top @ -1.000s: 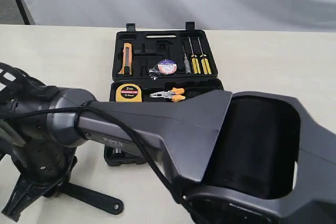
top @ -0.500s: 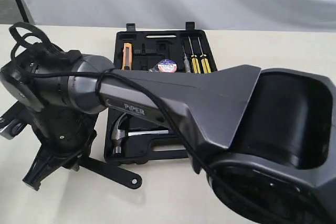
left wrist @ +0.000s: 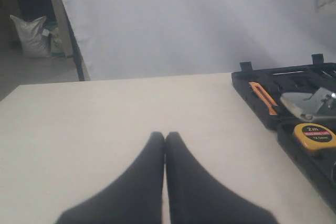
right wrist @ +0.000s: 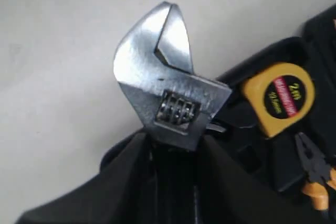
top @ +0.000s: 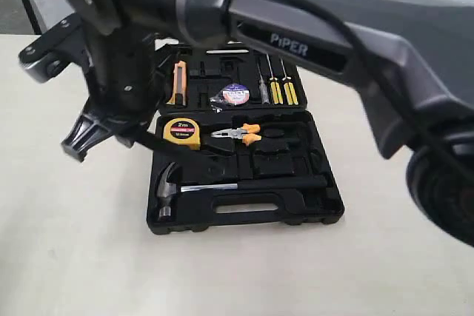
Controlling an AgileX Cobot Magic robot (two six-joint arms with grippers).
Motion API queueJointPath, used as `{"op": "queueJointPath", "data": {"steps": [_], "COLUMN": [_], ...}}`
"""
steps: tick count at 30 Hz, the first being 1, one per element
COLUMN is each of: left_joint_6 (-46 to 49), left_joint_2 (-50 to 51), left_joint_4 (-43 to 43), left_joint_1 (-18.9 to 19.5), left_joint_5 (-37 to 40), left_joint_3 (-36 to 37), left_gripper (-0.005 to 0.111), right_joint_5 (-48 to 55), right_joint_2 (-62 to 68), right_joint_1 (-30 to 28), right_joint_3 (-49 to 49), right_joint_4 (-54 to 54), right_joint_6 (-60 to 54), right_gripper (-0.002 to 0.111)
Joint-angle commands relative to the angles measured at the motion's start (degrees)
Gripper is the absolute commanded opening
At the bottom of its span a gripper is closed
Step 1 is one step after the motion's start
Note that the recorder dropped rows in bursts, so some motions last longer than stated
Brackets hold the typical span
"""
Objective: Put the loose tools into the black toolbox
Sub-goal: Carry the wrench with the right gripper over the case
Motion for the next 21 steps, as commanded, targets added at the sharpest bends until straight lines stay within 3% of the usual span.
{"op": "queueJointPath", "data": {"steps": [1, 10, 15, 21], "left_joint_6": [-0.59, -0.59, -0.59, -0.59], "left_joint_2": [-0.46, -0.46, -0.46, -0.46], "left_joint_4": [-0.78, -0.78, -0.78, -0.78], "left_joint_1": [0.19, 0.19, 0.19, 0.19], "left_joint_5": [-0.97, -0.97, -0.97, -0.97], "left_joint_3": [0.53, 0.53, 0.53, 0.53], "left_gripper": [0.001, 0.001, 0.001, 0.001], "right_joint_5": [0.17, -2.94, -7.86, -16.32], "right_joint_2": [-3.27, -7.8, -7.55, -6.81], "right_joint_1": [-4.26, -13.07, -13.5, -13.5], "right_joint_3": [4.06, 20.44, 26.02, 27.97], "right_joint_4": [-0.82, -1.2, -2.65, -3.05], "right_joint_6": [-3.76, -17.19, -24.48, -24.74], "right_gripper": [0.0, 0.0, 0.0, 0.0]}}
